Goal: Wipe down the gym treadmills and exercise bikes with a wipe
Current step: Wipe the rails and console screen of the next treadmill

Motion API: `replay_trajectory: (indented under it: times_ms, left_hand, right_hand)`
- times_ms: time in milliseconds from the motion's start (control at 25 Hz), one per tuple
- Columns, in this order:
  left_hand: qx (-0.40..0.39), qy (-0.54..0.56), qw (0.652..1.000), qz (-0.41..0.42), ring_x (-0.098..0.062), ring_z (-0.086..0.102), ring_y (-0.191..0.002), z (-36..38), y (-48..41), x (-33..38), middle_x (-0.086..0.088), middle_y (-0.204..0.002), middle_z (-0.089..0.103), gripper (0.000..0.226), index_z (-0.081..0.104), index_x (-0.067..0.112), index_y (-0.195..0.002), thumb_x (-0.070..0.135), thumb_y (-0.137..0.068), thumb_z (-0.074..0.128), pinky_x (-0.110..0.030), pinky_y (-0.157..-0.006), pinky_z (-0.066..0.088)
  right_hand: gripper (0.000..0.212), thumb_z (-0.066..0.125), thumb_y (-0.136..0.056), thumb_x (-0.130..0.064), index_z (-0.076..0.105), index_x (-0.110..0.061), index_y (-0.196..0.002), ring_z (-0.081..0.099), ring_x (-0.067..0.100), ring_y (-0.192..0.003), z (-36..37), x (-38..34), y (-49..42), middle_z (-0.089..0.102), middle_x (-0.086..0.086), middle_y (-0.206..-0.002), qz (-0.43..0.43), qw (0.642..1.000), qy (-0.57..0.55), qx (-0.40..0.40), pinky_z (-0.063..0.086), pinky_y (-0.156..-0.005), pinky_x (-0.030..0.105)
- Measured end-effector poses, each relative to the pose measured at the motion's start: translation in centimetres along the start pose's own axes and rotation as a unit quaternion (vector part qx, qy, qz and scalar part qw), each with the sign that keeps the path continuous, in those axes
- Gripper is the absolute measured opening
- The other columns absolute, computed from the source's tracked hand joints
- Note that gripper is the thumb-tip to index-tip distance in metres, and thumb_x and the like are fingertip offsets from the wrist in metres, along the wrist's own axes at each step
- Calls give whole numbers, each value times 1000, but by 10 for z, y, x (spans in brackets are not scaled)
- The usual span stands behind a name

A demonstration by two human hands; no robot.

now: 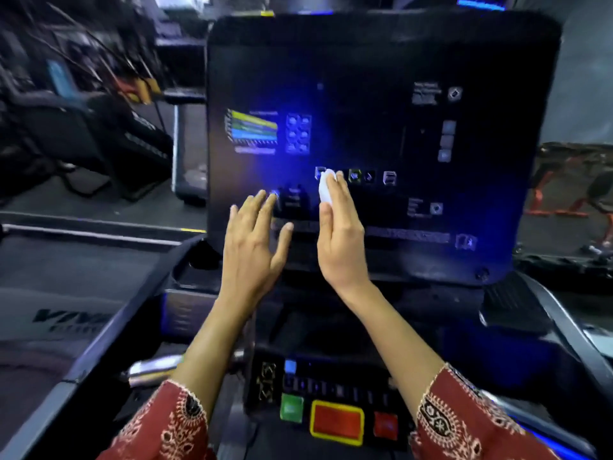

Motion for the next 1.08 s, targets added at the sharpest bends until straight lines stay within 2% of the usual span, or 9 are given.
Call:
replay_trajectory:
  times_ms: [120, 320, 480, 640, 760, 880, 920, 1000, 1080]
  left_hand:
    - [25, -24, 999, 20, -36, 48, -126, -9, -60, -36, -20, -134, 52, 57, 53, -1, -130, 40, -92, 41, -52, -109, 27]
    - [56, -44, 993, 90, -37, 47, -126, -20, -142, -98, -22, -134, 52, 57, 54, -2, -128, 39, -92, 42, -47, -109, 25]
    - [65, -37, 990, 116, -38, 44, -129, -20, -185, -146, -22, -138, 48, 57, 51, -3, -131, 36, -92, 42, -48, -110, 24]
    - [32, -22, 986, 162, -36, 37, -134, -8, -197, -180, -20, -144, 41, 57, 44, -2, -137, 32, -91, 42, -37, -113, 13]
    - [15, 2, 984, 175, -33, 35, -136, 0, -207, -196, -19, -146, 38, 58, 41, -2, -139, 32, -91, 42, -32, -113, 9]
    - [0, 21, 982, 186, -31, 32, -138, 6, -224, -196, -18, -148, 36, 60, 39, -1, -141, 34, -93, 40, -28, -115, 4]
    - [-4, 30, 982, 185, -31, 31, -139, 6, -229, -195, -17, -149, 34, 61, 37, 0, -142, 35, -93, 39, -27, -116, 3]
    - [-13, 48, 982, 181, -28, 27, -141, 9, -233, -193, -15, -151, 31, 62, 33, 2, -145, 37, -94, 37, -28, -117, 4]
    - [-15, 59, 981, 182, -25, 24, -142, 12, -232, -193, -13, -152, 29, 62, 31, 4, -146, 38, -94, 37, -30, -117, 7]
  right_hand:
    - [44, 35, -100, -9, 37, 7, -140, 27, 33, -142, 34, -12, -53, 36, 23, -148, -33, 999, 4, 14, 18, -116, 27]
    - [44, 33, -100, -11, 37, 11, -139, 29, 39, -140, 90, -28, -136, 34, 28, -147, -102, 991, 58, 57, 21, -115, 38]
    - [49, 28, -101, -17, 33, 6, -143, 20, 38, -144, 136, -28, -176, 24, 25, -153, -149, 974, 166, 20, 16, -118, 44]
    - [53, 31, -96, -29, 42, -3, -142, 34, 29, -140, 173, -4, -169, 36, 11, -151, -208, 883, 421, 23, 28, -113, 50]
    - [53, 29, -96, -29, 42, -7, -143, 36, 25, -139, 186, -10, -196, 38, 7, -151, -238, 849, 471, -10, 16, -114, 44]
    - [55, 23, -97, -31, 35, -11, -147, 31, 23, -142, 178, -29, -250, 32, 4, -155, -258, 811, 524, -35, 5, -116, 45]
    - [57, 18, -97, -33, 29, -14, -150, 25, 21, -144, 171, -32, -264, 26, 2, -157, -243, 811, 532, -29, -1, -116, 44]
    - [59, 9, -97, -34, 16, -15, -153, 10, 20, -148, 157, -29, -273, 13, 1, -160, -186, 835, 517, 14, -12, -115, 42]
    - [58, 13, -97, -29, 17, -10, -152, 6, 24, -148, 153, -21, -258, 11, 6, -161, -146, 872, 462, 64, -16, -114, 41]
Point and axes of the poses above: each hand's wrist, its own y-axis away from the middle knuckle, its own z-axis out of the palm, x = y × z, the point moved 2 cm from there along -y, towards the middle knuckle
